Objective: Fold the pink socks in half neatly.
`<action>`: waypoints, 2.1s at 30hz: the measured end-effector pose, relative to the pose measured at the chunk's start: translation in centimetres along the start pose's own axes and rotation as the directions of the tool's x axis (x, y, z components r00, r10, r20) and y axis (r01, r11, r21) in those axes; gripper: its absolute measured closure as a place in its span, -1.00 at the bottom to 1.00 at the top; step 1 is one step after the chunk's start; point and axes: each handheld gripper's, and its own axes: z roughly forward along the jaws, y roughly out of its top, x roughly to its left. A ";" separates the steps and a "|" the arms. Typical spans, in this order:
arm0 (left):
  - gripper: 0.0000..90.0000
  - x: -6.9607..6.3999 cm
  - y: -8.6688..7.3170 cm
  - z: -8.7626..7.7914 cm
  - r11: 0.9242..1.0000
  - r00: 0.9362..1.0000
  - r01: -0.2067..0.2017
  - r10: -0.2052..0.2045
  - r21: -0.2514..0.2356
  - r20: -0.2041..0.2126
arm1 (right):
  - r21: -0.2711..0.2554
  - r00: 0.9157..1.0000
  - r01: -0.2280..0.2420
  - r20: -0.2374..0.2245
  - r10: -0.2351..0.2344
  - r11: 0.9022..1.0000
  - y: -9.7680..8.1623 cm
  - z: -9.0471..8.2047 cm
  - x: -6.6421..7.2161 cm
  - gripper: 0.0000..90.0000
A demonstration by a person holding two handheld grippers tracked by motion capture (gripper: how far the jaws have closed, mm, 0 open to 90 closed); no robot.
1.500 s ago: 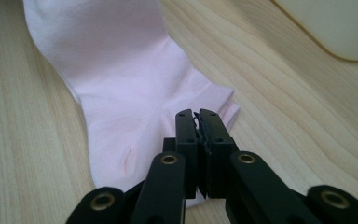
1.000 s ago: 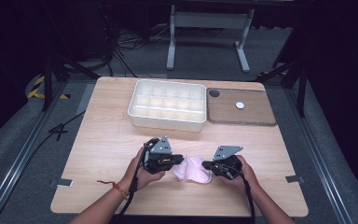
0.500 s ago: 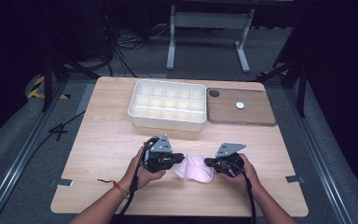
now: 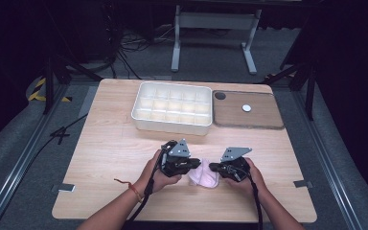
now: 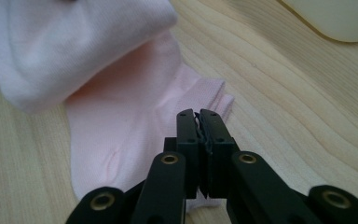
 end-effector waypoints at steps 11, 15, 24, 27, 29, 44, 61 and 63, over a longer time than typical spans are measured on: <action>0.89 0.3 -0.2 0.0 1.000 1.000 0.012 -0.012 -0.007 -0.004 | -0.009 0.999 -0.026 0.042 0.027 1.000 -0.4 -1.6 -1.2 0.91; 0.89 0.2 -0.2 0.3 1.000 1.000 0.011 -0.011 -0.012 0.000 | 0.019 1.000 -0.015 0.027 0.015 1.000 -0.4 -0.9 -1.0 0.91; 0.89 -0.3 0.1 1.3 1.000 1.000 -0.016 0.016 0.015 0.005 | 0.018 1.000 -0.007 0.012 0.007 1.000 -0.3 -0.2 -0.7 0.93; 0.89 -0.5 0.2 1.7 0.999 1.000 -0.024 0.024 0.024 0.006 | 0.018 1.000 -0.008 0.010 0.008 1.000 -0.2 -0.1 -0.6 0.94; 0.89 -0.6 0.3 2.0 0.999 1.000 -0.028 0.028 0.027 0.007 | 0.016 1.000 -0.006 0.003 0.006 1.000 -0.2 -0.1 -0.6 0.95; 0.89 -0.9 0.4 3.6 0.997 0.999 -0.039 0.039 0.069 -0.001 | 0.030 0.999 -0.035 0.031 0.034 0.999 -0.8 -1.1 -1.6 0.91; 0.84 -1.3 0.6 4.6 0.996 0.999 -0.041 0.042 0.076 -0.010 | 0.048 1.000 -0.012 0.014 0.011 0.999 -0.7 -0.5 -1.2 0.92; 0.85 -1.4 0.6 4.8 0.996 0.999 -0.043 0.044 0.078 -0.011 | 0.050 1.000 -0.012 0.013 0.012 0.999 -0.7 -0.4 -1.1 0.92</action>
